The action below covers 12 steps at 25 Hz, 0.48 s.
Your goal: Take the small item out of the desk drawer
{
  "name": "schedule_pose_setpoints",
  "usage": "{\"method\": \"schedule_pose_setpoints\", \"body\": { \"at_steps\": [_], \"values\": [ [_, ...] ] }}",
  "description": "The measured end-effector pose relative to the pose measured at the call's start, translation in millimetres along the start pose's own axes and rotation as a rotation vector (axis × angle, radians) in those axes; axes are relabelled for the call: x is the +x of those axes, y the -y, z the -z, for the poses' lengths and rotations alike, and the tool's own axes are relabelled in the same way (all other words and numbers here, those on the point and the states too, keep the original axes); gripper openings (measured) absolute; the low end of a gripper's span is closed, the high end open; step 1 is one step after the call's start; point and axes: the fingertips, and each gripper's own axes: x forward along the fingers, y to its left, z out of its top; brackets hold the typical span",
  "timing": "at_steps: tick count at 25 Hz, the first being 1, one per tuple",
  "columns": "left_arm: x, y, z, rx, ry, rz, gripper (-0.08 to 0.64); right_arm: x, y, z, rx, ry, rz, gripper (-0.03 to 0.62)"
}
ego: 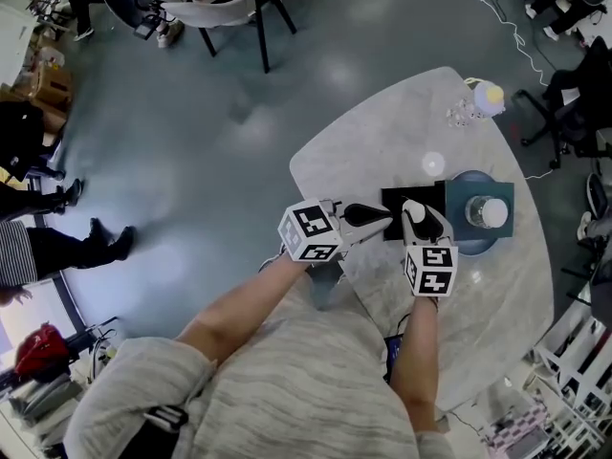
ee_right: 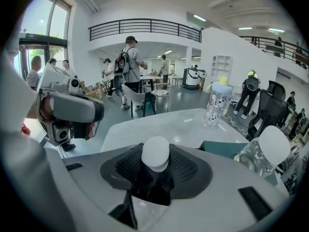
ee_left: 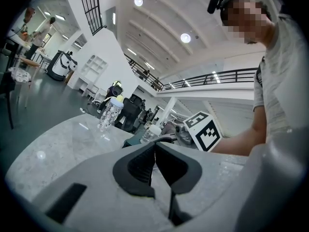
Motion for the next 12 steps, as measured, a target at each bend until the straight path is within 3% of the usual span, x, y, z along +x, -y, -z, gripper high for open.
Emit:
{"method": "schedule_pose_setpoints", "body": {
  "at_steps": [12],
  "values": [
    [-11.4,26.4,-31.6,0.037,0.031,0.038,0.015,-54.8,-14.6,-42.2,0.065,0.207,-0.005,0.167]
  ]
}}
